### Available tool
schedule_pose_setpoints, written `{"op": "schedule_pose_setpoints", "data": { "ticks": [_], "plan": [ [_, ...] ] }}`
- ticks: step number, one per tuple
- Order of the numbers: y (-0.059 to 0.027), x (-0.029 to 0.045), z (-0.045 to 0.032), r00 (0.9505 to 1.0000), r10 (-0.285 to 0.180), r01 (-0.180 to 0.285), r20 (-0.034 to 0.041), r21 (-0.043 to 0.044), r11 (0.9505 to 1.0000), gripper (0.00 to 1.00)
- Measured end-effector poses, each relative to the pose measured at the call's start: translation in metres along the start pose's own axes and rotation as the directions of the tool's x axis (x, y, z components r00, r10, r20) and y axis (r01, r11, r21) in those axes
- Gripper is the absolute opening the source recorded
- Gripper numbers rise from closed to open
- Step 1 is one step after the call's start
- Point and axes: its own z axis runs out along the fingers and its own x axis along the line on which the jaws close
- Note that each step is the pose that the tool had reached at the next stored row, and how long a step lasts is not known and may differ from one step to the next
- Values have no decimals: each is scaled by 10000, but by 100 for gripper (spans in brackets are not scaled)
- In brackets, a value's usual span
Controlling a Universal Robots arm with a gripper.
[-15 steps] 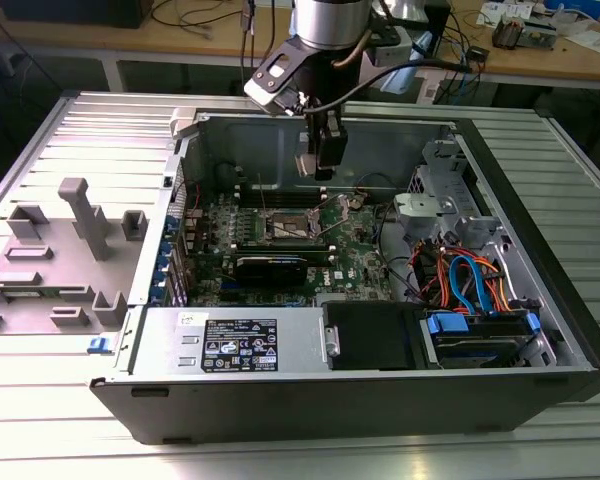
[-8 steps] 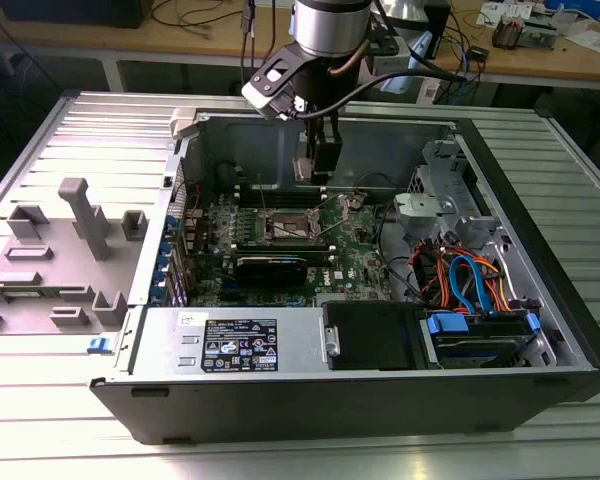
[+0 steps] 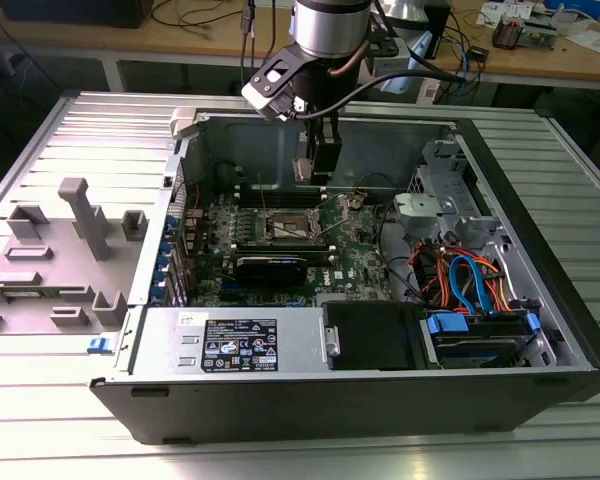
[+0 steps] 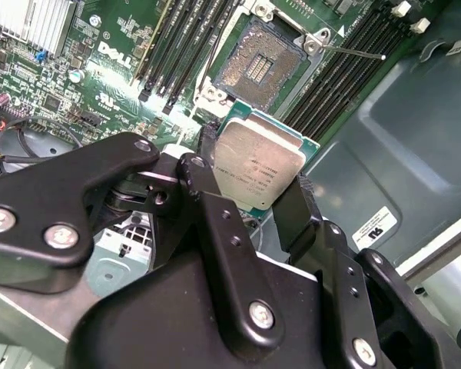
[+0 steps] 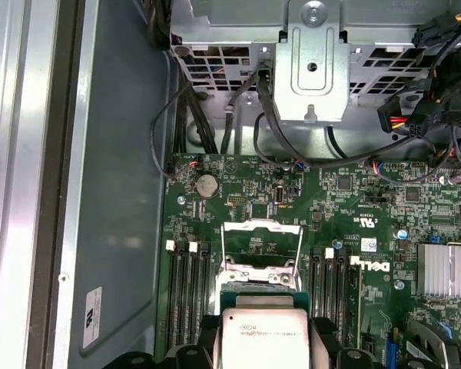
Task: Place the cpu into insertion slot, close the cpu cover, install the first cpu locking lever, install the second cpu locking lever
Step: 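Place the cpu into insertion slot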
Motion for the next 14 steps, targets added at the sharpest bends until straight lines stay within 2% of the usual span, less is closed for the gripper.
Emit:
{"op": "schedule_pose_setpoints", "data": {
  "ticks": [8,14],
  "plan": [
    [-2,-6,16,10000,2,-2,0,0,10000,54],
    [-13,-10,93,9995,331,-331,7,-12,9995,54]
  ]
}}
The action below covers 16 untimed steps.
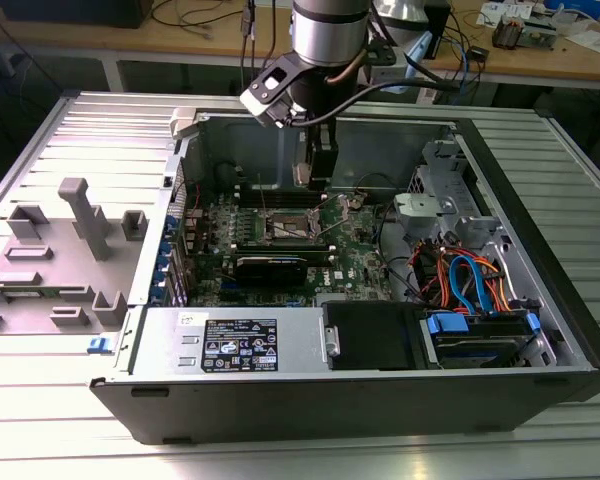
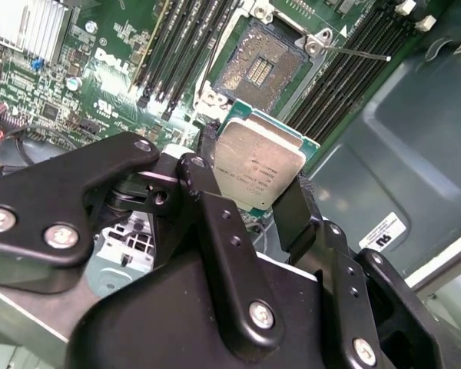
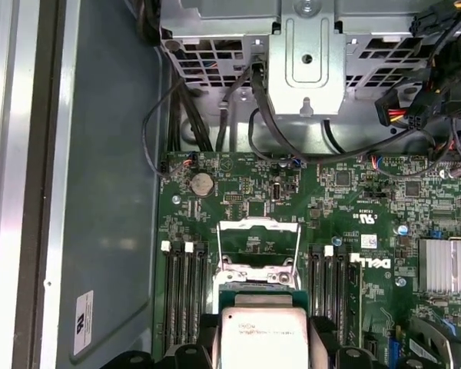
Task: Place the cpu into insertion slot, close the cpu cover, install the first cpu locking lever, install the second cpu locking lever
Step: 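Place the cpu into insertion slot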
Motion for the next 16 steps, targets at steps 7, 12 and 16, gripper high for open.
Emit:
{"op": "schedule_pose_setpoints", "data": {
  "ticks": [7,12,16],
  "plan": [
    [-6,-3,75,9998,216,-216,9,-7,9998,54],
    [-6,-3,77,9998,223,-223,7,-8,9998,54],
    [-6,-3,77,9997,224,-224,7,-8,9997,54]
  ]
}}
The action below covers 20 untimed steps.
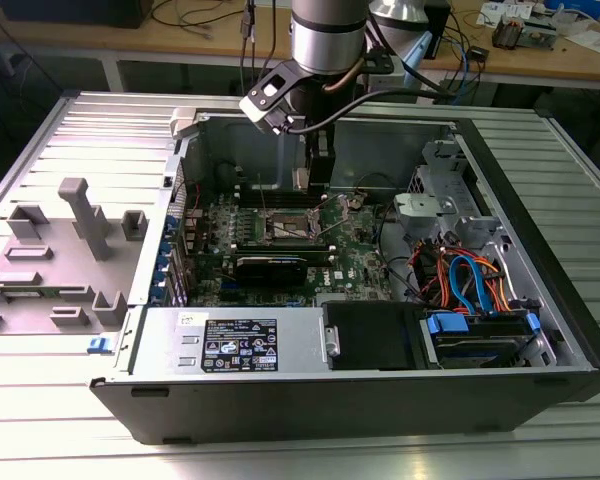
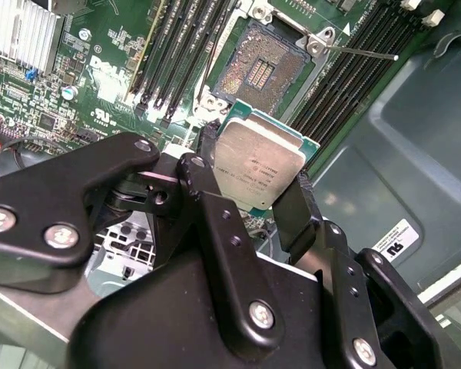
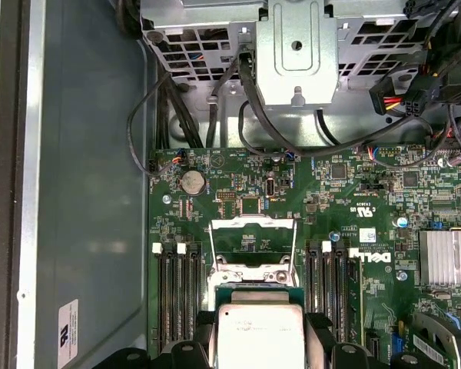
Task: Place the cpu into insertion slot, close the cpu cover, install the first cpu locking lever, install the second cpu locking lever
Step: 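Place the cpu into insertion slot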
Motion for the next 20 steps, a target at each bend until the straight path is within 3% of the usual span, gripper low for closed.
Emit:
{"op": "schedule_pose_setpoints", "data": {
  "ticks": [5,11,20],
  "plan": [
    [0,0,2,10000,2,-2,1,-19,10000,54],
    [-10,-2,68,10000,-8,8,-2,-252,9997,54],
    [-140,-8,185,9996,-276,274,-77,-275,9992,54]
  ]
}}
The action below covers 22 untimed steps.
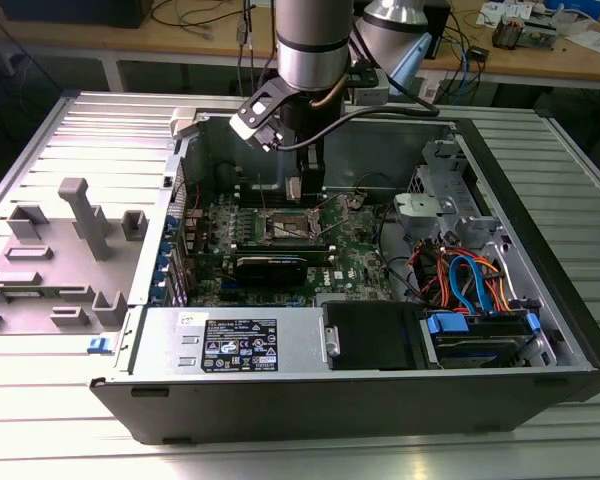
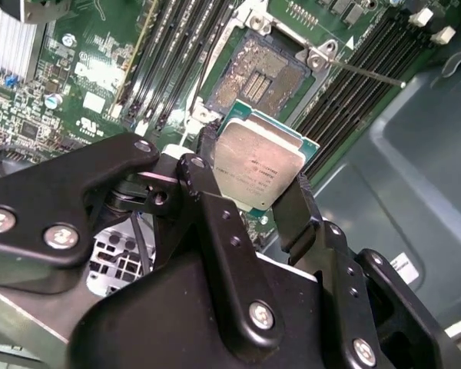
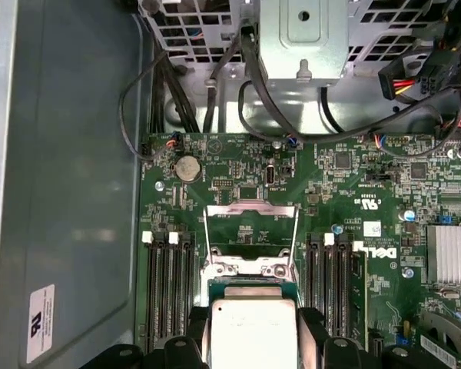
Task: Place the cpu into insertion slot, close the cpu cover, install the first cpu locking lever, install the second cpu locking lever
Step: 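Place the cpu into insertion slot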
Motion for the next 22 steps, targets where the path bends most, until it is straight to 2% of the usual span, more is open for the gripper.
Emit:
{"op": "schedule_pose_setpoints", "data": {
  "ticks": [15,17,22],
  "plan": [
    [-22,0,12,10000,2,-2,-8,-7,10000,54],
    [-59,0,54,10000,-18,18,-11,-40,10000,54],
    [-98,-3,174,10000,-89,88,-16,-51,9999,54]
  ]
}}
